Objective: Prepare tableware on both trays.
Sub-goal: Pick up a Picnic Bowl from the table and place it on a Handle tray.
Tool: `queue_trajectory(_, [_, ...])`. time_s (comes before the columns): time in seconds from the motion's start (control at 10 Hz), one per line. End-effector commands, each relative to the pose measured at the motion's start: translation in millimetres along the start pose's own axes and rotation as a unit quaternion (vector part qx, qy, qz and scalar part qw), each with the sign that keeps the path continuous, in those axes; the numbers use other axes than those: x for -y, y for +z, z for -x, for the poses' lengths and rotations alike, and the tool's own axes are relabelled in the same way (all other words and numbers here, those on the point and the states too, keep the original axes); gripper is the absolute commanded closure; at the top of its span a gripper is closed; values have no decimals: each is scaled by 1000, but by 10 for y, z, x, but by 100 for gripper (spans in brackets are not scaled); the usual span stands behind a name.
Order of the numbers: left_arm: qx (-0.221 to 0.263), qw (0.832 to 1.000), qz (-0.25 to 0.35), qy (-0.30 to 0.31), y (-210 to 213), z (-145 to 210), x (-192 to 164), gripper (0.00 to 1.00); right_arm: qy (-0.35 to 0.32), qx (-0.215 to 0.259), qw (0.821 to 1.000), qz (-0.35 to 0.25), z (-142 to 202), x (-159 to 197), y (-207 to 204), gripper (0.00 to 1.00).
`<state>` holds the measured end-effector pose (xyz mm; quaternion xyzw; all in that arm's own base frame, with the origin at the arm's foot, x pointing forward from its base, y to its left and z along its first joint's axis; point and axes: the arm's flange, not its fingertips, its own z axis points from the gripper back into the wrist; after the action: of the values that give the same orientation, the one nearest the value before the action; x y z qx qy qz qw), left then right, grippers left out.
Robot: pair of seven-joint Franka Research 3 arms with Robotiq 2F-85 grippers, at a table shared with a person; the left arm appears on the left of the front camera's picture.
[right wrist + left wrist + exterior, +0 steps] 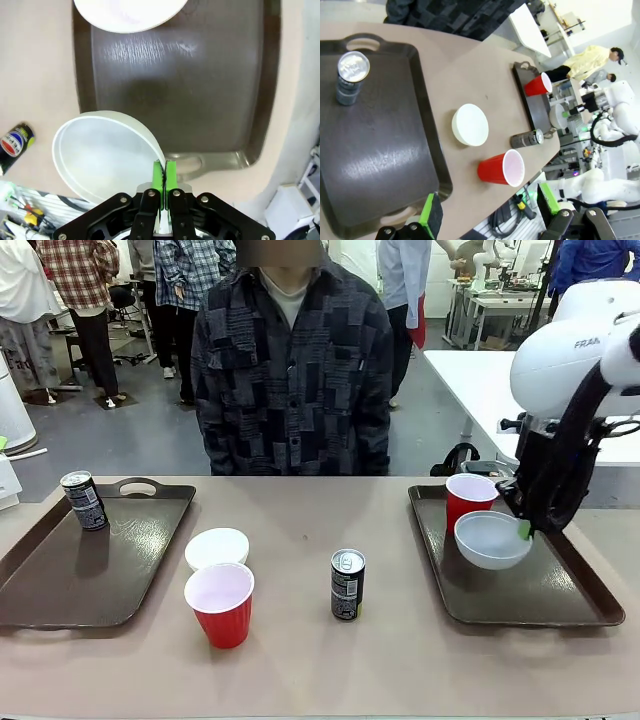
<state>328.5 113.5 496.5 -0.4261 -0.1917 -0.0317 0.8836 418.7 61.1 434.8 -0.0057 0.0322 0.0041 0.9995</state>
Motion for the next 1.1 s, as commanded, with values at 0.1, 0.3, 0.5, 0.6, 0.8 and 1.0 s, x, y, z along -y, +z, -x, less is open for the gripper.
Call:
queue_trajectory(0.1, [6, 1000, 7, 2, -2, -15, 11, 0, -4, -19, 1000, -24, -356, -14, -396, 100])
queue_trajectory(0.3, [6, 1000, 7, 2, -2, -15, 11, 0, -5, -31, 999, -20, -429, -16, -512, 100])
queue_trajectory(0.5, [6, 1000, 7, 2, -2, -15, 11, 0, -10, -45, 999, -10, -485, -30, -616, 100])
queue_trajectory(0.6, [6, 1000, 7, 2, -2, -15, 11, 0, -14, -53, 998, -1, -515, -47, -690, 100])
queue_trajectory(0.8, [6, 1000, 7, 2, -2, -15, 11, 0, -15, -58, 998, 3, -545, -51, -730, 88])
queue_trajectory(1.0, [6, 1000, 7, 2, -2, -15, 11, 0, -15, -56, 998, 7, -522, -54, -694, 29])
